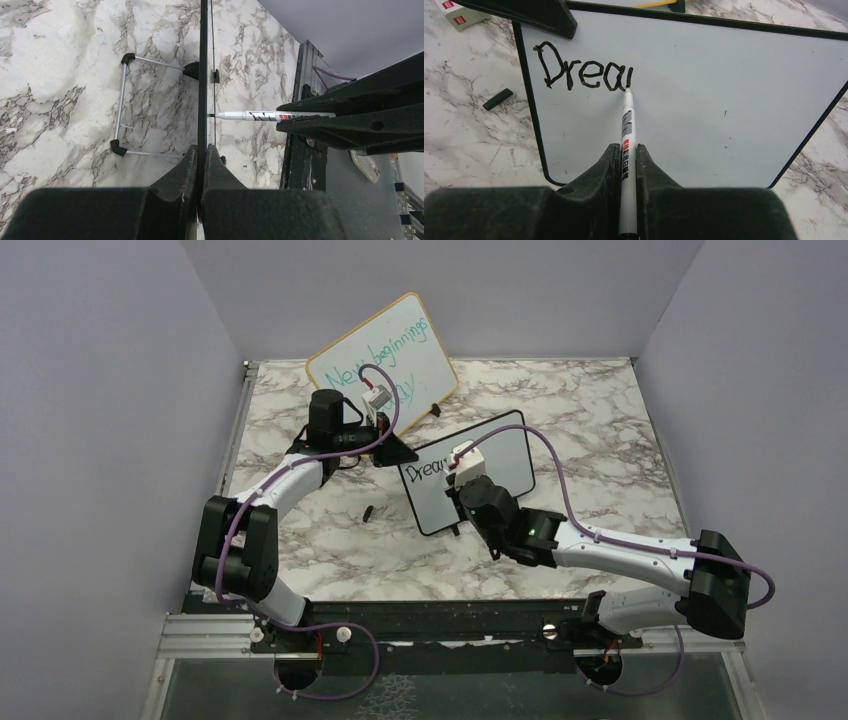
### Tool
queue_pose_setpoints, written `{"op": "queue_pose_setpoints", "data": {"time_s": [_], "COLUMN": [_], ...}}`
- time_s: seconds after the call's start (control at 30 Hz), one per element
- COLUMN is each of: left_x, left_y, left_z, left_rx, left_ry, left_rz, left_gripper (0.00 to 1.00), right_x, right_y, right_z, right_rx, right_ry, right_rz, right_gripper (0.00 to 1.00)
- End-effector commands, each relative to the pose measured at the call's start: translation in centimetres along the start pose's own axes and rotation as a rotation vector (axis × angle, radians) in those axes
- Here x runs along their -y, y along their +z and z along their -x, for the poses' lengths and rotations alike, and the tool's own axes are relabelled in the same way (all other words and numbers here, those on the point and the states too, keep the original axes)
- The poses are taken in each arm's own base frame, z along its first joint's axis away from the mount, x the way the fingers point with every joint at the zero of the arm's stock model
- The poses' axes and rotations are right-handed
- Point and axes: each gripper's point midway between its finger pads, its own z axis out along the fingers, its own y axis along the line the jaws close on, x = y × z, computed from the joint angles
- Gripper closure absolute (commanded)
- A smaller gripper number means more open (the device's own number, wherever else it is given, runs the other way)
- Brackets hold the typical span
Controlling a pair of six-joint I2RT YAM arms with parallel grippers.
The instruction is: Write a sentence on the whiteboard
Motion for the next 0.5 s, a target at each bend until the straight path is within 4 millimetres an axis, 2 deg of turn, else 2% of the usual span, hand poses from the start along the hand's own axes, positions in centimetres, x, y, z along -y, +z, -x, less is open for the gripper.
{"op": "queue_pose_setpoints", "data": {"time_s": [0.0, 0.27, 0.47], "left_x": [0.0, 0.1, 0.1], "left_y": [0.1, 0.1, 0.1], "left_z": [-1.1, -1.1, -1.1], "left_rx": [-0.037, -0.037, -0.037], "left_ry": [-0.035, -0.034, -0.034], "left_rz": [-0.006, -0.008, -0.009], "left_gripper": [1.00, 1.00, 1.00], "right_x": [0.0, 0.5, 0.7], "right_y": [-0.2, 0.0, 0.2], "right_z": [-0.9, -0.1, 1.3], "right_rx": [-0.038, -0.003, 0.048], "right_ry": [-0.008, -0.004, 0.006], "right_rz": [0.020, -0.017, -0.032], "right_gripper": [1.00, 1.00, 1.00]}}
